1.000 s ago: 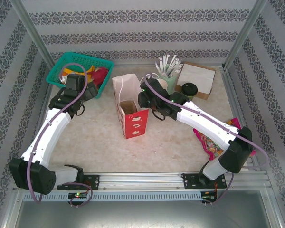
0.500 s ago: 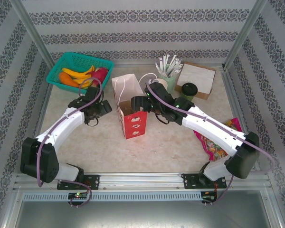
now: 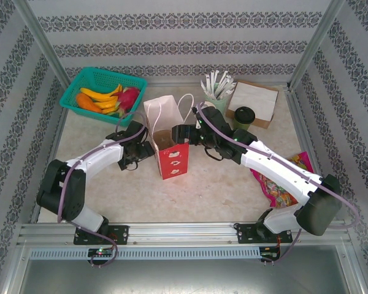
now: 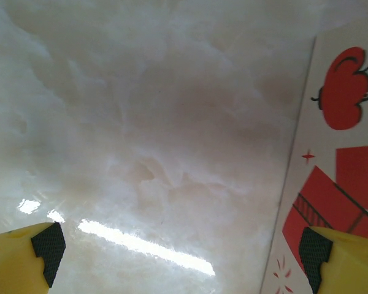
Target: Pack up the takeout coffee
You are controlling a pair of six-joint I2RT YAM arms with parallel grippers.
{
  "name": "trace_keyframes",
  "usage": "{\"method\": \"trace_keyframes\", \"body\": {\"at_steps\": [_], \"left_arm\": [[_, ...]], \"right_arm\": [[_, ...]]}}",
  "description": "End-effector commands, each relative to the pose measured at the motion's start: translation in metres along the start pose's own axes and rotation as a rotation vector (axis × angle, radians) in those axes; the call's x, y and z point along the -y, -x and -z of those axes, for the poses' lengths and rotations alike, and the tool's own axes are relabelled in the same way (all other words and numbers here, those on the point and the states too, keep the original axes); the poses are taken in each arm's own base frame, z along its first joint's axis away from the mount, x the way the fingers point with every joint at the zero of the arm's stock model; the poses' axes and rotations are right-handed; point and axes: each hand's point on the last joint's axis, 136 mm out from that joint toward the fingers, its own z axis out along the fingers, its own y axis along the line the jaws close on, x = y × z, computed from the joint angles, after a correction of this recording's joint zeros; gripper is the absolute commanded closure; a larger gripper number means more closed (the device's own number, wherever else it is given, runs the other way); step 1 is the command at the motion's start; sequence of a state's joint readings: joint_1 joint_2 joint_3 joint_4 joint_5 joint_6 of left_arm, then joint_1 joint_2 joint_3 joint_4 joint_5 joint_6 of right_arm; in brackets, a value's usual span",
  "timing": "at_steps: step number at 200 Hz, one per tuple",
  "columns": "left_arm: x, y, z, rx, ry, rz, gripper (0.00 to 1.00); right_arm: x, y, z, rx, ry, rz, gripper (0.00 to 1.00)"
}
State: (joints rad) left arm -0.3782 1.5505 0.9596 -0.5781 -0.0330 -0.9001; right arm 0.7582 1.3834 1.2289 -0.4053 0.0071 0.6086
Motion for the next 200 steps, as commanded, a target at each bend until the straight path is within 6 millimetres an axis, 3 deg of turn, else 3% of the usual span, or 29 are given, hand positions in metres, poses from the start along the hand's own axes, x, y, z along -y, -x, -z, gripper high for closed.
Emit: {"method": "trace_keyframes", "body": {"at_steps": [1,40,88,149,174,200], "left_arm": [[0.003,0.013,-0.007,0.037,0.016,0.026,0.00],[-0.002,0.031,-0.012,0.078,0.059,0.041,0.01],[0.000,0.050,-0.019,0.089,0.072,0.038,0.00],[0.015,0.064,-0.034,0.083,0.071,0.027,0.01],[0.017,0.067,-0.035,0.085,0.077,0.027,0.01],[0.014,0.067,-0.032,0.088,0.089,0.026,0.01]], "right_arm": [[-0.020,-0.007,0.001,-0.036,0.106,-0.028,0.02],[-0.034,-0.009,0.006,-0.048,0.169,0.002,0.02],[-0.034,-0.006,0.020,-0.020,0.173,0.042,0.02],[0.033,0.011,0.058,0.109,-0.040,-0.060,0.02],[0.058,0.018,0.086,0.140,-0.113,0.025,0.02],[0.092,0.019,0.100,0.161,-0.156,-0.014,0.02]]}}
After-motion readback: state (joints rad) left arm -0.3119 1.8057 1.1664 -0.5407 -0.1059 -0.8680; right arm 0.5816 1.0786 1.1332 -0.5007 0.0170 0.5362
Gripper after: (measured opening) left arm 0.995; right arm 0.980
